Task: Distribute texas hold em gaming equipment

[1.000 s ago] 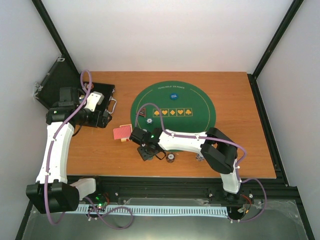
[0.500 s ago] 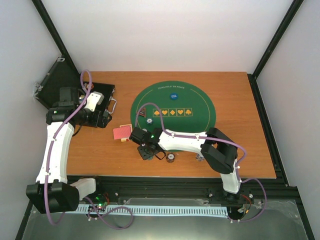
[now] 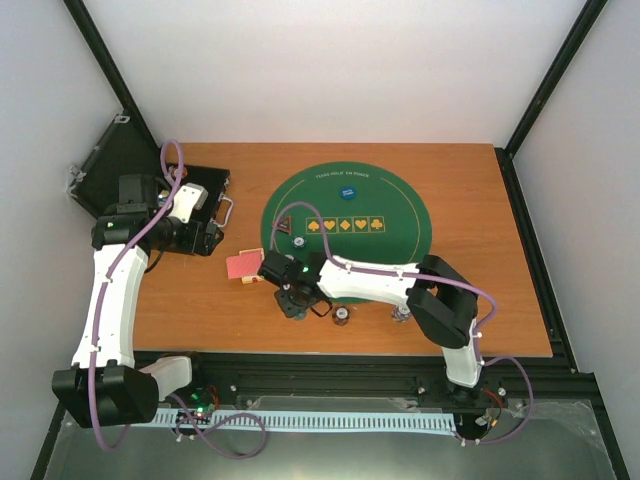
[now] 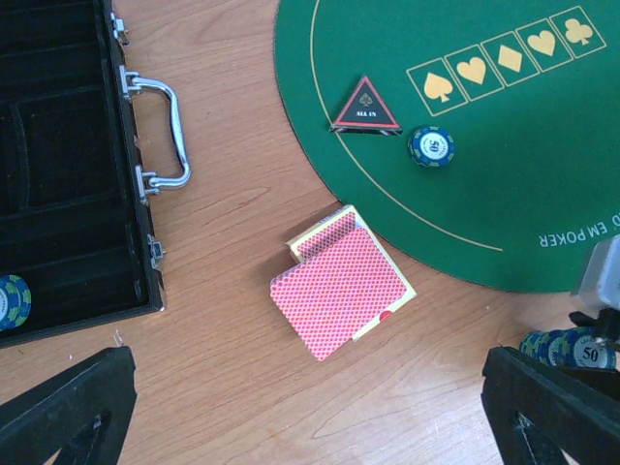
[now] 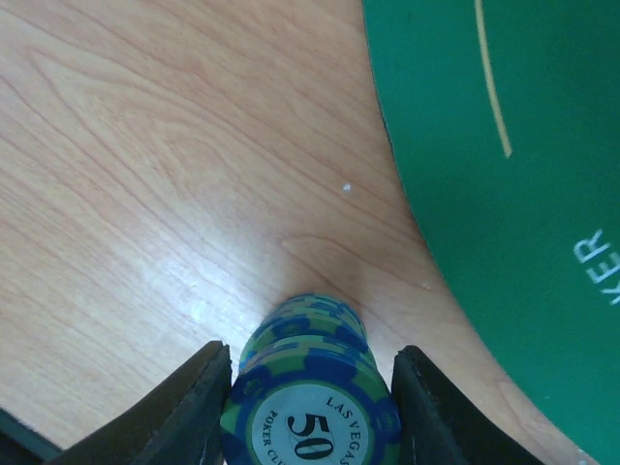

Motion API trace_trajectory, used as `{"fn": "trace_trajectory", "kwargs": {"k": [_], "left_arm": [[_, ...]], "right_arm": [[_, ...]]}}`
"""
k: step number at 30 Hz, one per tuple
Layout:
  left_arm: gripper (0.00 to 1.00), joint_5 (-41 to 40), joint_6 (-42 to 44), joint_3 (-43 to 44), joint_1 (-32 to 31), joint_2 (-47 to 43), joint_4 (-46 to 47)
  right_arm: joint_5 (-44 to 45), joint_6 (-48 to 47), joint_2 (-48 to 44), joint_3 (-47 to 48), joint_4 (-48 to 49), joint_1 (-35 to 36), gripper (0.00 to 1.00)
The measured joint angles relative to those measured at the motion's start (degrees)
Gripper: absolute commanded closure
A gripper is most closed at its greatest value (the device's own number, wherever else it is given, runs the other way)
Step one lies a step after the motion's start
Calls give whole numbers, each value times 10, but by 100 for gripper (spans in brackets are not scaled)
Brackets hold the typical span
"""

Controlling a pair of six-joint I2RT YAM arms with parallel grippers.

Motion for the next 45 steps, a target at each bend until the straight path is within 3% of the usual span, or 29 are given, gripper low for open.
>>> {"fn": "trace_trajectory", "kwargs": {"k": [9, 16, 20, 25, 35, 45], "left_arm": [[0, 0, 0, 0, 0, 0, 0], [0, 3, 0, 0, 0, 0, 0], [0, 12, 2, 1, 0, 5, 0], [0, 18, 9, 1, 0, 14, -1], [0, 22, 14, -2, 0, 21, 0], [0, 22, 15, -2, 0, 23, 0]], "right_arm": [[1, -34, -45, 75, -37, -63, 85], [-9, -87, -39, 128, -42, -227, 84], [-18, -114, 13, 184, -42, -332, 85], [-27, -138, 110, 263, -44, -403, 84], [-44, -165, 294, 454, -85, -438, 83], [-43, -169, 340, 509, -99, -438, 79]]}}
